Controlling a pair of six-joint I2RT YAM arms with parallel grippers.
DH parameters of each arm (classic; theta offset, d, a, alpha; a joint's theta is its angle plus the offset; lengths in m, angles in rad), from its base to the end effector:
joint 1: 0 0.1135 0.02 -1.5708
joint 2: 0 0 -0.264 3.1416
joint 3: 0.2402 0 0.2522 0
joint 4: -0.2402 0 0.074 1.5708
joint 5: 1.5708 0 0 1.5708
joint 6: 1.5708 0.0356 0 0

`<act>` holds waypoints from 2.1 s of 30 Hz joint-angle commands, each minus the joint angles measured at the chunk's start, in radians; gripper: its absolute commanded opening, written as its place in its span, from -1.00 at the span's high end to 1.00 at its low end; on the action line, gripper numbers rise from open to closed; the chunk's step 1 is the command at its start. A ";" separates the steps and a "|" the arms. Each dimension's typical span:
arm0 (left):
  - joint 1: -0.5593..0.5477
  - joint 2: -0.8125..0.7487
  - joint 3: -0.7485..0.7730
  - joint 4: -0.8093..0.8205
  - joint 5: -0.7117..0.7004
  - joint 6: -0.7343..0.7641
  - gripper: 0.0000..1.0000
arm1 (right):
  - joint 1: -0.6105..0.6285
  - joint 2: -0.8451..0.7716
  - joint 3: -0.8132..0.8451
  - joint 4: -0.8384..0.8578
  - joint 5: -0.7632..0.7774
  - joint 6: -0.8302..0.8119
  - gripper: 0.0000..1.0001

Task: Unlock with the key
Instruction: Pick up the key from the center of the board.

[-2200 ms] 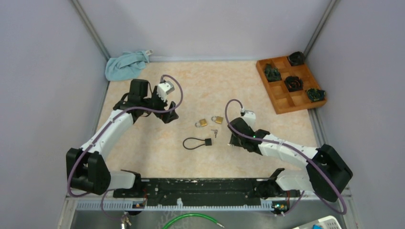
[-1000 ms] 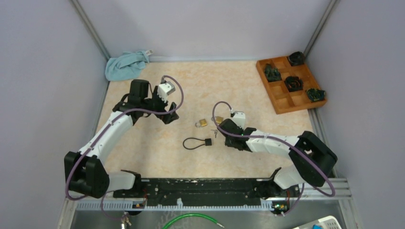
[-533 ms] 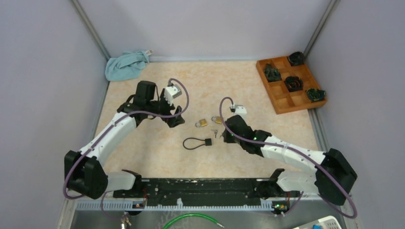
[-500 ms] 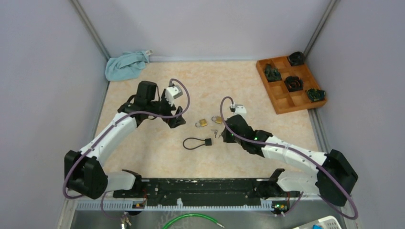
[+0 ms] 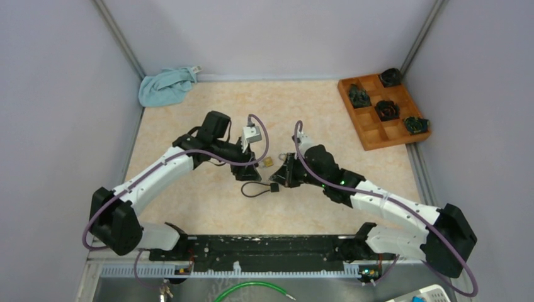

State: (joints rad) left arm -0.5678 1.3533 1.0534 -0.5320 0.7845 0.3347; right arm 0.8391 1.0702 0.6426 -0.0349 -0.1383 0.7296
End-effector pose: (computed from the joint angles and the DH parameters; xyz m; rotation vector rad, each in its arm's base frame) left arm 0.2239 -0.1726 0.2829 1.3339 1.9082 -1.0481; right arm 0.1559 0.1810 0.2494 -0.2163 2.2101 1.0786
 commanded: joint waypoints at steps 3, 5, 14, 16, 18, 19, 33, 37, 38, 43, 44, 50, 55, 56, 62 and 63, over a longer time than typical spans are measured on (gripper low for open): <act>-0.026 0.001 0.035 -0.073 0.165 0.044 -0.28 | -0.007 0.002 0.092 0.118 -0.154 0.057 1.00; -0.034 -0.004 0.041 -0.092 0.181 0.050 -0.19 | -0.008 0.006 0.096 0.142 -0.172 0.075 1.00; -0.040 -0.038 0.078 -0.219 0.259 0.161 0.09 | -0.008 0.018 0.108 0.186 -0.222 0.111 1.00; -0.040 -0.043 0.075 -0.236 0.274 0.185 0.16 | -0.007 0.017 0.112 0.193 -0.226 0.123 1.00; -0.041 -0.050 0.074 -0.253 0.286 0.205 0.24 | -0.007 0.017 0.119 0.194 -0.224 0.130 1.00; -0.041 -0.054 0.074 -0.264 0.290 0.206 0.29 | -0.008 0.016 0.122 0.197 -0.224 0.134 1.00; -0.043 -0.119 0.081 -0.166 0.107 0.063 0.75 | -0.007 0.029 0.135 0.212 -0.244 0.172 1.00; -0.043 -0.145 0.073 -0.218 0.076 0.098 -0.28 | -0.008 0.027 0.144 0.208 -0.250 0.178 1.00; -0.043 -0.150 0.074 -0.233 0.072 0.101 -0.41 | -0.008 0.027 0.150 0.208 -0.255 0.180 1.00; -0.043 -0.256 0.041 -0.220 0.001 0.116 -0.50 | -0.007 0.033 0.184 0.226 -0.314 0.183 1.00; -0.043 -0.291 0.024 -0.196 -0.008 0.137 -0.49 | -0.008 0.035 0.186 0.237 -0.332 0.185 1.00; -0.044 -0.459 -0.085 0.001 -0.020 0.273 -0.31 | -0.007 0.040 0.180 0.272 -0.413 0.192 1.00; -0.050 -0.498 -0.131 0.058 0.048 0.326 -0.26 | -0.005 0.057 0.193 0.295 -0.469 0.202 1.00; -0.052 -0.495 -0.130 0.059 0.052 0.326 -0.25 | -0.006 0.059 0.198 0.294 -0.475 0.200 1.00; -0.062 -0.478 -0.126 0.058 0.063 0.313 -0.15 | -0.005 0.071 0.213 0.306 -0.496 0.195 1.00; -0.063 -0.475 -0.125 0.058 0.072 0.311 -0.13 | -0.006 0.073 0.215 0.308 -0.495 0.193 1.00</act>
State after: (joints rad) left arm -0.6212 0.8700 0.9283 -0.5045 0.8082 0.6289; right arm 0.8349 1.1408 0.7929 0.2005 -0.6022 0.9218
